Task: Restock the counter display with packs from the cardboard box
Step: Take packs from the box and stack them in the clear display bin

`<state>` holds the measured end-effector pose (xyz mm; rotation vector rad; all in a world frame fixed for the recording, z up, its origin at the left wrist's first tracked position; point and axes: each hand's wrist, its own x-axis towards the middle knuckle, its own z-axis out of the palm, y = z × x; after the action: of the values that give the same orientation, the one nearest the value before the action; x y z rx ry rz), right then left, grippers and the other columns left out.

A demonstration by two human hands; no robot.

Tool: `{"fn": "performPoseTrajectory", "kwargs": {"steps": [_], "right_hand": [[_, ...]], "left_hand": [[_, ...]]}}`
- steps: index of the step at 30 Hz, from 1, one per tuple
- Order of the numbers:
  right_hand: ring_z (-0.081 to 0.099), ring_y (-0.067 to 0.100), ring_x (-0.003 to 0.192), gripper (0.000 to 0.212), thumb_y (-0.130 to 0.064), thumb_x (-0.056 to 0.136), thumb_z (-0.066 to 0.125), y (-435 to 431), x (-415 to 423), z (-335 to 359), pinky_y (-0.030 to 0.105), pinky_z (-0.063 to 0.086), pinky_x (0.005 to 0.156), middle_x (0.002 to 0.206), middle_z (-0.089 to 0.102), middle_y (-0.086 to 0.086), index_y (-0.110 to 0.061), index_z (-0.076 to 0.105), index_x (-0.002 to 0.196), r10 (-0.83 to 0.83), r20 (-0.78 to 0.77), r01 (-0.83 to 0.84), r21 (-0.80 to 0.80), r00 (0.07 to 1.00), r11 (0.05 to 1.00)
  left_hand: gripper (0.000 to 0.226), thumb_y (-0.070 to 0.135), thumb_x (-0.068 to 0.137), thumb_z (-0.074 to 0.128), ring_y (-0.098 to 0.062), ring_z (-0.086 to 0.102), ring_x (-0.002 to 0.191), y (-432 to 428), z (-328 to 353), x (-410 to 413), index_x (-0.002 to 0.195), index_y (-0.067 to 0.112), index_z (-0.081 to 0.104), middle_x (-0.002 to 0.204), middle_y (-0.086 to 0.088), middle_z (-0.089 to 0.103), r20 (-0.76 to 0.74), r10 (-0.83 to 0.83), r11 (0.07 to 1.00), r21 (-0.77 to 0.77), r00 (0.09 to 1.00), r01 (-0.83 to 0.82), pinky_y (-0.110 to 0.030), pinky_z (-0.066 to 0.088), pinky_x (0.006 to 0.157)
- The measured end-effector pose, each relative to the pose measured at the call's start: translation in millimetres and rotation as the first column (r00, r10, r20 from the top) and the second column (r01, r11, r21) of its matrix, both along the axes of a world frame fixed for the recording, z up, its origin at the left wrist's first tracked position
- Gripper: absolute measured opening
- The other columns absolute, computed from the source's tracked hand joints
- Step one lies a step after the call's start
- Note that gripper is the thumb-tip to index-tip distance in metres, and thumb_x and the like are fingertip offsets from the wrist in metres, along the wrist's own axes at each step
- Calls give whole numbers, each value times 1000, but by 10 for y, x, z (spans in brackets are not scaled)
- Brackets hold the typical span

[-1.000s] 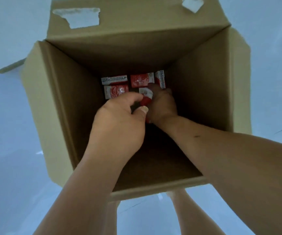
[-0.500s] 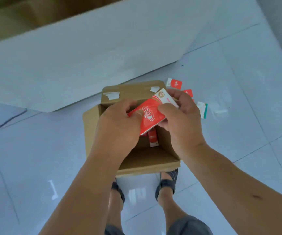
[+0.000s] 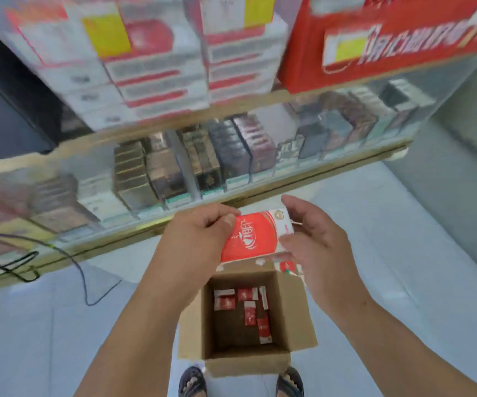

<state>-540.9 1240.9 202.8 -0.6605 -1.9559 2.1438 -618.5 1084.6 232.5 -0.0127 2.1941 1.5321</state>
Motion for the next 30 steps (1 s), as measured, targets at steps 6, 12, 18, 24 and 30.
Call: {"fn": "performPoseTrajectory", "kwargs": {"steps": [6, 12, 18, 24, 30], "right_hand": [[37, -8, 130, 49, -44, 77, 70, 172, -192, 1139, 14, 35, 102, 132, 43, -35, -48, 56, 124, 484, 15, -331, 748, 875, 575], [60, 15, 111, 49, -48, 77, 56, 189, -538, 2151, 37, 51, 92, 117, 66, -11, -28, 62, 121, 653, 145, -153, 987, 743, -46], [47, 17, 124, 55, -47, 92, 55, 79, -829, 2793, 39, 44, 104, 135, 51, -8, -29, 37, 141, 677, 310, -162, 948, 667, -273], [39, 17, 133, 65, -47, 96, 50, -134, -1222, 3204, 39, 40, 109, 145, 42, -9, -34, 17, 151, 574, 404, -226, 906, 712, -358], [49, 16, 128, 67, -38, 88, 65, -201, -1873, 3302, 31, 41, 106, 139, 55, -8, -33, 37, 149, 500, 459, -385, 889, 735, -249]], "left_hand": [[25, 23, 94, 61, -21, 71, 80, -67, 1003, -27, 81, 40, 73, 77, 6, 74, -70, 69, 997, 27, 995, -67, -50, 58, 79], [13, 31, 93, 63, -13, 70, 87, -65, 1838, -90, 88, 37, 73, 87, 11, 74, -164, 99, 995, 32, 982, -95, -43, 60, 75], [15, 27, 95, 60, -10, 73, 80, -186, 2329, -293, 89, 30, 74, 86, 9, 75, -241, 94, 995, 67, 966, -80, -38, 61, 74], [16, 24, 94, 62, -21, 73, 87, -389, 2597, -846, 87, 31, 75, 89, 2, 75, -331, 60, 995, 99, 942, -29, -45, 60, 78], [10, 29, 94, 61, -8, 68, 87, -602, 2718, -1225, 99, 33, 69, 100, 12, 70, -446, 95, 994, 89, 890, -62, -36, 60, 78]]}}
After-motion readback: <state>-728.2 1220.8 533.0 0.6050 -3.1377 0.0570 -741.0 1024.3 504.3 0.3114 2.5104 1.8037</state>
